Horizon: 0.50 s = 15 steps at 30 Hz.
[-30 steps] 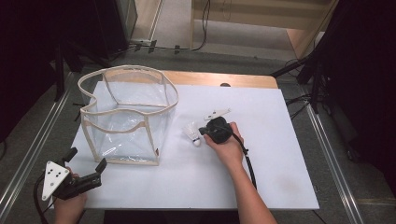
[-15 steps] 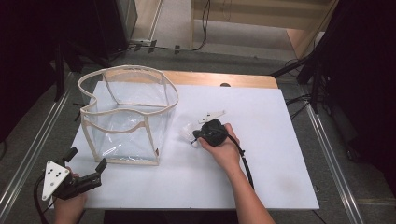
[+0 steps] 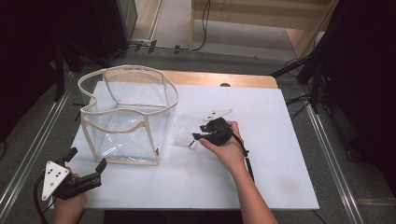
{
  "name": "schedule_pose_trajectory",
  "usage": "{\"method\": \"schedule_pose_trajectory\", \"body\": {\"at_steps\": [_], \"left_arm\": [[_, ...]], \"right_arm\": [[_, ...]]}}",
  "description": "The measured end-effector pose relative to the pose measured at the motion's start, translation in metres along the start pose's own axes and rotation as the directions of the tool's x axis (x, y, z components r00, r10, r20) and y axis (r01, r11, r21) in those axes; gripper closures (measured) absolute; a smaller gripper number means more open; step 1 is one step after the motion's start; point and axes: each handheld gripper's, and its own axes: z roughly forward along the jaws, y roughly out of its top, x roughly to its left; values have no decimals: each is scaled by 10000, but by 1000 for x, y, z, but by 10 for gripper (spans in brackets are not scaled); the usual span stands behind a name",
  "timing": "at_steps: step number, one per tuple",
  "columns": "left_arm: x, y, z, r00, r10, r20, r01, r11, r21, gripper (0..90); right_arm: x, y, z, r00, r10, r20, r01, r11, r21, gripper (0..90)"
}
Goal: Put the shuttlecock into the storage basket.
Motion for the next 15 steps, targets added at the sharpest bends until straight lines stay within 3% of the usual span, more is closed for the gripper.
{"method": "schedule_pose_trajectory", "body": {"at_steps": [4,7,10,12,15], "left_arm": [[0,0,0,10000,13,-6,-13,10000,14,0],[0,0,0,10000,13,-24,-13,10000,16,0],[0,0,0,10000,-4,-15,4,10000,4,0],[0,0,0,10000,-11,-9,11,10000,0,0],[0,0,0,10000,-14,-8,14,10000,-10,0]], "right_arm": [[3,1,-5,9999,-118,14,118,9998,183,131],[7,2,-8,10000,45,-27,-44,9997,220,0],[9,2,-10,9995,94,-307,-83,9993,356,0],[12,1,-9,9998,-193,-4,193,9986,485,0],[13,1,-7,9994,-338,-44,340,9979,549,0]]}}
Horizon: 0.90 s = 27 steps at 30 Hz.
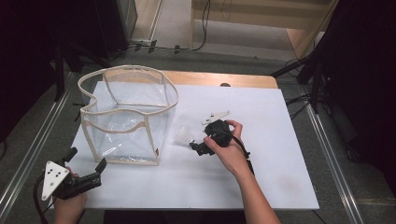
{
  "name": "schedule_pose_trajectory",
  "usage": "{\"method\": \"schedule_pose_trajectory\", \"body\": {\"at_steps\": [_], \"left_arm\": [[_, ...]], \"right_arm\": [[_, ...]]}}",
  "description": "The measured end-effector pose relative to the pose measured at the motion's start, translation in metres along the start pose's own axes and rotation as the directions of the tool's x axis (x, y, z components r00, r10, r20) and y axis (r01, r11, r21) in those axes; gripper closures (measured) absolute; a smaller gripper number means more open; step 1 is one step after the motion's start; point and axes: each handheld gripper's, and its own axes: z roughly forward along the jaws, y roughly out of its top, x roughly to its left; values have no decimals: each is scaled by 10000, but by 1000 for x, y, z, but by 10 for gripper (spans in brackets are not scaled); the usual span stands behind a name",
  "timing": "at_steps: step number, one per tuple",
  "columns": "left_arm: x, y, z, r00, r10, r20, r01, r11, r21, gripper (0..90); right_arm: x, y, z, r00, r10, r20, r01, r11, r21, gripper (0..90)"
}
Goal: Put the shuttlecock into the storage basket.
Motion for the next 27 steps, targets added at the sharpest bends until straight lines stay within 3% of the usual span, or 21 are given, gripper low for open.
{"method": "schedule_pose_trajectory", "body": {"at_steps": [5,8,12,13,16,18,22,23,26,27], "left_arm": [[0,0,0,10000,-14,24,14,10000,3,0],[1,0,0,10000,-9,34,9,10000,-6,0],[1,0,0,10000,-42,29,42,10000,-10,0],[1,0,0,10000,-40,28,40,10000,-8,0],[1,0,0,10000,-21,41,21,10000,-9,0],[1,0,0,10000,-36,30,36,10000,-4,0],[1,0,0,10000,-38,37,38,10000,-8,0],[1,0,0,10000,-23,46,23,10000,-9,0],[1,0,0,10000,-28,45,28,10000,-12,0],[1,0,0,10000,-29,46,29,10000,-6,0]], "right_arm": [[2,0,3,9999,99,-50,-98,9997,203,0],[7,0,9,9995,-319,50,316,9979,569,0],[10,1,13,9990,-388,-201,401,9965,730,0],[10,1,16,9989,-448,-128,457,9958,794,58],[11,1,20,9989,-439,-177,453,9950,886,59],[12,1,23,9989,-425,-183,441,9941,987,127],[13,1,27,9991,-351,-237,377,9923,1180,151],[13,1,30,9990,-336,-280,370,9910,1288,201],[13,1,32,9993,-328,-184,351,9887,1457,241],[12,0,35,9994,-306,-134,323,9871,1569,323]]}}
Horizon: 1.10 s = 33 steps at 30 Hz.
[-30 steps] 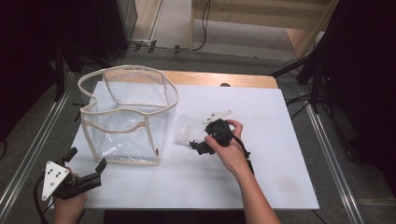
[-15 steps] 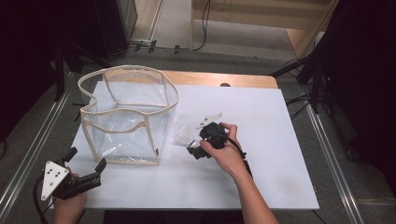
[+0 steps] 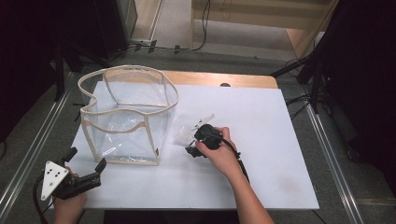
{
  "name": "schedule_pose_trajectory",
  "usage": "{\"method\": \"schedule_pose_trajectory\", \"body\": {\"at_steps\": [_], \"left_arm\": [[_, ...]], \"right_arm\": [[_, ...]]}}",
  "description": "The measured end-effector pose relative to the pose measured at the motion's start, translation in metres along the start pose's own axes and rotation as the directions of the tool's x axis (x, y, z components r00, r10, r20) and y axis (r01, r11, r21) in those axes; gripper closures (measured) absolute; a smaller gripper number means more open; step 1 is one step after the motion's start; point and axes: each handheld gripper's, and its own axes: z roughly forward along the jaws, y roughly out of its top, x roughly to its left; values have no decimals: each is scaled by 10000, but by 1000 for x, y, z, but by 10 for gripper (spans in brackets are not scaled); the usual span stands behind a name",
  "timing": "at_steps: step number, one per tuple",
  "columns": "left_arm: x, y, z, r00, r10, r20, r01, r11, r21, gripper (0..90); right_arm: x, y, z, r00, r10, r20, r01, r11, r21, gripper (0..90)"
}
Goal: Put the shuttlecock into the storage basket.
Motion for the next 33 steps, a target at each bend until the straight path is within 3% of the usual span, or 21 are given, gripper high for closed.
{"method": "schedule_pose_trajectory", "body": {"at_steps": [6,10,18,33], "left_arm": [[0,0,0,10000,-1,5,1,10000,-1,0],[0,0,0,10000,9,19,-9,10000,1,0],[0,0,0,10000,14,26,-14,10000,-8,0],[1,0,0,9999,-92,44,92,10000,-21,0]], "right_arm": [[-2,0,7,9995,129,-294,-118,9992,383,496],[-1,0,7,9998,181,-84,-178,9992,366,615],[-3,-1,5,9994,208,-283,-202,9996,212,628],[-15,-7,-14,9978,661,-24,-662,9969,-437,629]]}}
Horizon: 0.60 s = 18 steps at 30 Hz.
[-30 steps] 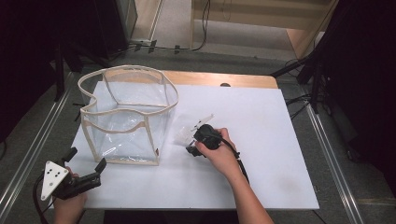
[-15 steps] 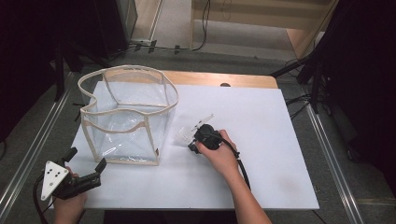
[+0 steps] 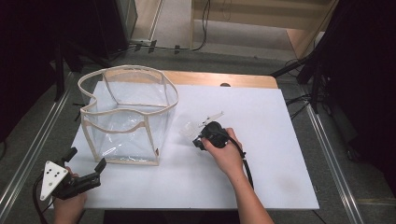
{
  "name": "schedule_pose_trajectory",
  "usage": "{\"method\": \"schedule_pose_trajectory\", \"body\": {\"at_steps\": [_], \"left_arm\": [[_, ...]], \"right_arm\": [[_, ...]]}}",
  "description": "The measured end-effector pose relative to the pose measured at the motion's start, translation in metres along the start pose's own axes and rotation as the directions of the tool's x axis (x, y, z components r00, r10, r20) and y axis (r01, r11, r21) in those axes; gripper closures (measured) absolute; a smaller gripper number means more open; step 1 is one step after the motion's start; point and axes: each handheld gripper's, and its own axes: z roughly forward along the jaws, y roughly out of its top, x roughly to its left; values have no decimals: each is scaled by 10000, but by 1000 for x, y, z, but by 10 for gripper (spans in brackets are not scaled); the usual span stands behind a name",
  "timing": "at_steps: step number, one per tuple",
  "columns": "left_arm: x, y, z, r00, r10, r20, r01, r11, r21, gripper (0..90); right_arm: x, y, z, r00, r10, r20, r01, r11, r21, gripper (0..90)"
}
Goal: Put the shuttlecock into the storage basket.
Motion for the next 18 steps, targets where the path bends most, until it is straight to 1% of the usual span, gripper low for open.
{"method": "schedule_pose_trajectory", "body": {"at_steps": [6,10,11,12,14,15,18], "left_arm": [[0,0,0,10000,0,10,0,10000,-2,0],[0,0,0,10000,17,0,-17,10000,20,0],[0,0,0,10000,20,-9,-20,10000,33,0],[0,0,0,10000,20,-9,-20,10000,33,0],[0,0,0,10000,38,-19,-38,10000,33,0],[0,0,1,10000,60,-23,-60,10000,46,0],[-1,0,1,10000,74,-26,-74,10000,49,0]], "right_arm": [[-6,-2,-7,9998,205,-9,-206,9994,-294,629],[-7,-3,-11,9994,330,61,-327,9986,-422,629],[-9,-3,-14,9995,319,59,-315,9978,-575,629],[-9,-3,-14,9995,319,59,-315,9978,-575,629],[-12,-4,-18,9984,557,114,-548,9961,-686,629],[-13,-4,-19,9985,522,150,-508,9954,-809,629],[-15,-6,-24,9978,637,191,-615,9931,-999,629]]}}
